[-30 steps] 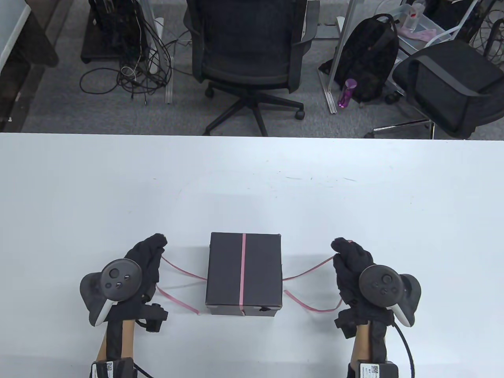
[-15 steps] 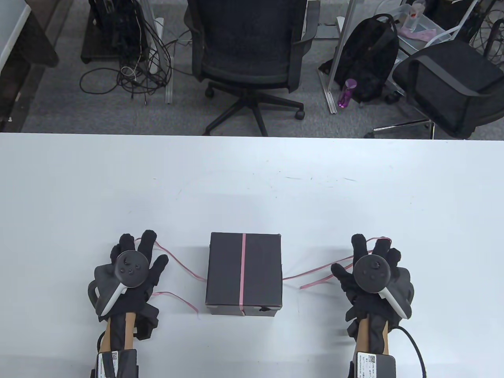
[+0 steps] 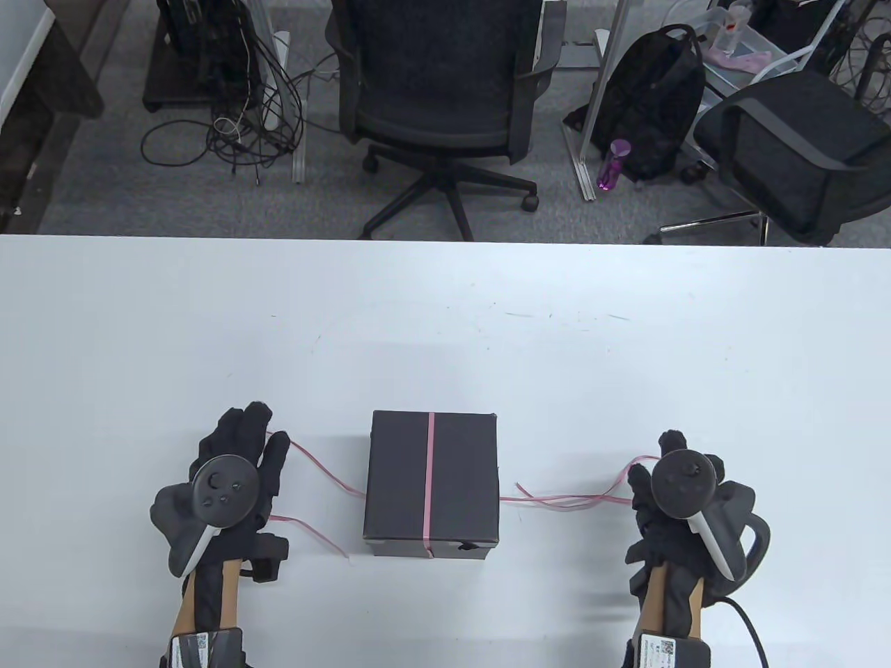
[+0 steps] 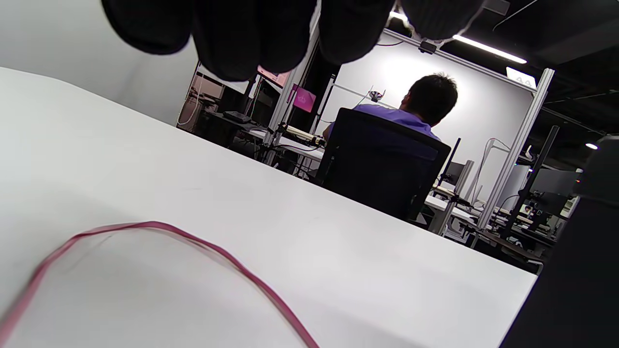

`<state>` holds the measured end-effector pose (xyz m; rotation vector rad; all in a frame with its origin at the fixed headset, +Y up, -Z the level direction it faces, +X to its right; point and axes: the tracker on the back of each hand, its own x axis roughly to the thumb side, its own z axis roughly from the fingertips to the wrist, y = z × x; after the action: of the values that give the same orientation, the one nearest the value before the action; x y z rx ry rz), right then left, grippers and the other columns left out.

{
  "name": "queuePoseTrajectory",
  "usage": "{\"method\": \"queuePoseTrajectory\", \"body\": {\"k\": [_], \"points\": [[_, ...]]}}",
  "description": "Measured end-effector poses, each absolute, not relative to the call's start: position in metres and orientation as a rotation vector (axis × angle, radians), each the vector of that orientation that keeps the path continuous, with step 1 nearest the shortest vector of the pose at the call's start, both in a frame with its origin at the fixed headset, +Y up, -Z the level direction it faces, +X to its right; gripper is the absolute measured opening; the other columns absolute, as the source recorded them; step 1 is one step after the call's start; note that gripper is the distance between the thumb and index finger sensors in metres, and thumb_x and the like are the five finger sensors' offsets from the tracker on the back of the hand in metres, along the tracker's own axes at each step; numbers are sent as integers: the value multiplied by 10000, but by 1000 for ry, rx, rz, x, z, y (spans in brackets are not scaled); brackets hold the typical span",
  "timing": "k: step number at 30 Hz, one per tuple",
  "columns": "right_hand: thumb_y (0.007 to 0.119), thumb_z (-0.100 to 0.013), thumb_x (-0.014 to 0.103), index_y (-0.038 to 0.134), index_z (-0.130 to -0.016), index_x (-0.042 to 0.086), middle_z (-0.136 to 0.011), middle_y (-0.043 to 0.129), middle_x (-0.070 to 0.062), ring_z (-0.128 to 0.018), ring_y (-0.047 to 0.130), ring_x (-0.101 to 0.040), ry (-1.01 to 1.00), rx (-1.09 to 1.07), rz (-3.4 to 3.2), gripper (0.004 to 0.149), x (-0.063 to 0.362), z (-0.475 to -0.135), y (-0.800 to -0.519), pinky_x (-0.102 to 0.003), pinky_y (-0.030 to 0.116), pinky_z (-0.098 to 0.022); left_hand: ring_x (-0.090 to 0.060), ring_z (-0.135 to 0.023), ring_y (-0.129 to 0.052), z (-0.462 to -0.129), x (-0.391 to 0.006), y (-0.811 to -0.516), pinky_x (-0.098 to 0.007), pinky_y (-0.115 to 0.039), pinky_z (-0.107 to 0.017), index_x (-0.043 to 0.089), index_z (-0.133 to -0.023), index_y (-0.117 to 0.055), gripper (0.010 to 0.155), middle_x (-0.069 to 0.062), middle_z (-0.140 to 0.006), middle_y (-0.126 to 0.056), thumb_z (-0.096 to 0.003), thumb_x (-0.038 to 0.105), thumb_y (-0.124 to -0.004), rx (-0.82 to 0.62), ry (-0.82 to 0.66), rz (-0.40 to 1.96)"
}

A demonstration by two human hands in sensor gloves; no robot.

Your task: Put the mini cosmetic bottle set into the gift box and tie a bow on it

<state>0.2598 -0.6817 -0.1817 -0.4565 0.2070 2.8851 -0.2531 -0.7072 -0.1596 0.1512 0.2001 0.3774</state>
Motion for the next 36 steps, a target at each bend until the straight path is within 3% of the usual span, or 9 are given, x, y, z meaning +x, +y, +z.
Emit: {"method": "queuePoseTrajectory", "body": {"k": [2, 4, 8, 11, 16, 21, 25, 32, 36], "points": [[757, -588, 192, 578, -1112, 91, -1080, 406, -462, -852, 592, -618, 312, -372, 2911, 563, 262, -188, -697, -702, 609, -567, -446, -944, -818, -161, -253, -710, -606, -731, -666, 230, -1129, -630, 627, -170, -1127, -672, -588, 547, -618, 142, 199, 376], [744, -574, 141, 568, -1108, 122, -1103, 320, -445, -908, 404, -670, 359, -249, 2906, 561, 261, -195, -715, -790, 495, -587, -448, -946, -816, -162, -253, -712, -610, -728, -667, 235, -1128, -630, 624, -169, -1130, -669, -588, 547, -617, 127, 200, 379], [702, -569, 92, 484, -1116, 184, -1123, 208, -390, -945, 258, -650, 528, -188, 3016, 596, 250, -204, -748, -809, 393, -627, -453, -951, -810, -163, -253, -717, -615, -724, -670, 236, -1129, -631, 622, -172, -1131, -667, -589, 545, -617, 102, 196, 391], [707, -556, 88, 489, -1103, 197, -1127, 250, -351, -961, 275, -618, 449, -117, 3152, 599, 241, -208, -767, -794, 384, -641, -453, -951, -811, -164, -253, -719, -620, -722, -669, 236, -1128, -633, 622, -173, -1132, -667, -588, 544, -618, 89, 191, 396], [713, -555, 119, 484, -1080, 202, -1128, 299, -335, -962, 307, -612, 521, -119, 3213, 579, 237, -209, -780, -782, 401, -647, -455, -960, -804, -165, -251, -722, -625, -716, -675, 243, -1130, -629, 618, -172, -1138, -660, -589, 543, -615, 65, 186, 383], [718, -552, 196, 658, -938, 39, -1099, 487, -298, -965, 411, -588, 453, -115, 3182, 421, 235, -209, -780, -770, 443, -644, -457, -965, -799, -165, -251, -722, -630, -712, -677, 239, -1131, -627, 622, -173, -1140, -657, -589, 542, -616, 57, 185, 381], [702, -554, 229, 708, -886, 1, -1076, 526, -331, -944, 444, -619, 467, -120, 3167, 403, 237, -208, -774, -765, 483, -631, -459, -970, -794, -165, -250, -723, -635, -708, -678, 240, -1131, -628, 620, -171, -1144, -652, -589, 541, -616, 43, 187, 379], [701, -564, 203, 728, -812, -99, -994, 634, -375, -836, 693, -611, 41, -104, 2666, 391, 243, -200, -746, -695, 643, -589, -460, -970, -797, -165, -250, -724, -638, -708, -678, 240, -1129, -632, 618, -172, -1141, -660, -588, 540, -617, 40, 182, 380], [684, -575, 198, 719, -809, -88, -946, 696, -392, -720, 867, -510, -103, -103, 2414, 371, 246, -195, -736, -610, 771, -519, -459, -969, -802, -165, -250, -725, -637, -709, -678, 239, -1126, -637, 616, -171, -1140, -664, -588, 539, -617, 42, 177, 379]]}}
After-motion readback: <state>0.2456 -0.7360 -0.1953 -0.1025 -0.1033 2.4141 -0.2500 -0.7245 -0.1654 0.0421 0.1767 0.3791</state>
